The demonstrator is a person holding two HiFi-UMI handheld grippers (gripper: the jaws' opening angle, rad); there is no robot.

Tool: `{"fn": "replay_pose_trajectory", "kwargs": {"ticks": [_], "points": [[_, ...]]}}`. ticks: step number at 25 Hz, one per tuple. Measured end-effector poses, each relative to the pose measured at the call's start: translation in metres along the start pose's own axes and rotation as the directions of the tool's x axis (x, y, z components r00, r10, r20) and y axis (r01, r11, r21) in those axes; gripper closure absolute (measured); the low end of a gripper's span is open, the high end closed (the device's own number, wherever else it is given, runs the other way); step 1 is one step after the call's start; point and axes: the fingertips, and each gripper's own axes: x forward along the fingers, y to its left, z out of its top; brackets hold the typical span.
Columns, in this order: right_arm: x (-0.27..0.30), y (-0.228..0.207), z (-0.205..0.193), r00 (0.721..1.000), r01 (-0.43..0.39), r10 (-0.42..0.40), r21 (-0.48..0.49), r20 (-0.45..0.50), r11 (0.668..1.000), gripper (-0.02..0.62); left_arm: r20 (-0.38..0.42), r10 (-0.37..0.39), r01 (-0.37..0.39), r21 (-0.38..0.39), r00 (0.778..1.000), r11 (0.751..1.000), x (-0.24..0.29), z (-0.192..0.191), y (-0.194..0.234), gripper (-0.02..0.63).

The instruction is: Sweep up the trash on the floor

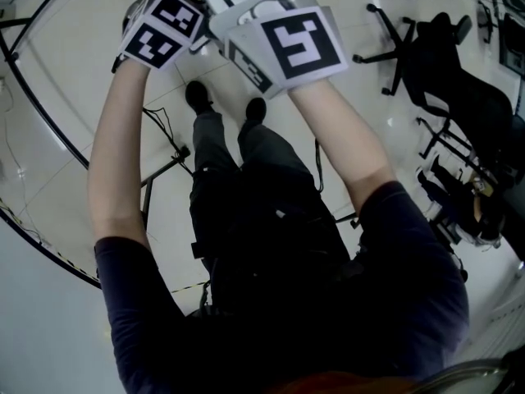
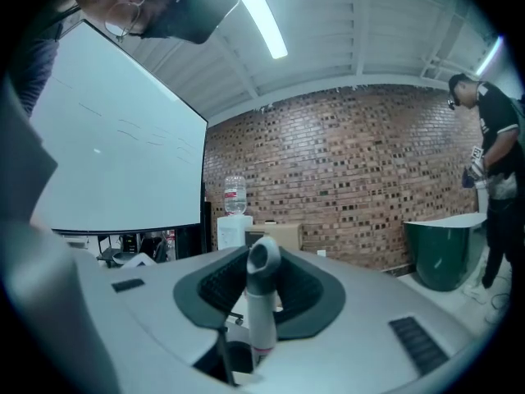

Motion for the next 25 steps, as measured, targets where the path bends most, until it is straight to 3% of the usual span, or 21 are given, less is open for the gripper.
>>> {"fn": "replay_pose_trajectory", "kwargs": {"ticks": [5, 10, 16, 21, 25], "points": [[-0.008, -0.006, 0.003, 1.000, -0.003, 0.003, 0.001, 0.000, 1.000, 0.486, -0.031, -0.025, 0.025, 0.001, 0.999, 1.000, 0.002, 0.004, -0.005, 0.528], [-0.024, -0.006, 0.014, 1.000, -0.016, 0.016, 0.022, -0.012, 1.000, 0.486, -0.076, -0.076, 0.072, -0.054, 0.994, 0.996, -0.005, 0.012, -0.015, 0.528], [-0.044, -0.003, 0.053, 0.998, -0.055, 0.054, 0.029, 0.022, 0.998, 0.486, -0.106, -0.094, 0.088, -0.056, 0.990, 0.995, -0.029, 0.043, -0.033, 0.528], [-0.081, 0.007, 0.113, 0.983, -0.154, 0.152, 0.010, 0.105, 0.988, 0.488, -0.087, -0.063, 0.064, 0.008, 0.994, 0.998, -0.064, 0.097, -0.059, 0.529], [-0.121, 0.020, 0.162, 0.950, -0.268, 0.267, -0.016, 0.162, 0.963, 0.488, -0.073, -0.017, 0.023, 0.076, 0.997, 0.997, -0.092, 0.143, -0.087, 0.529]]}}
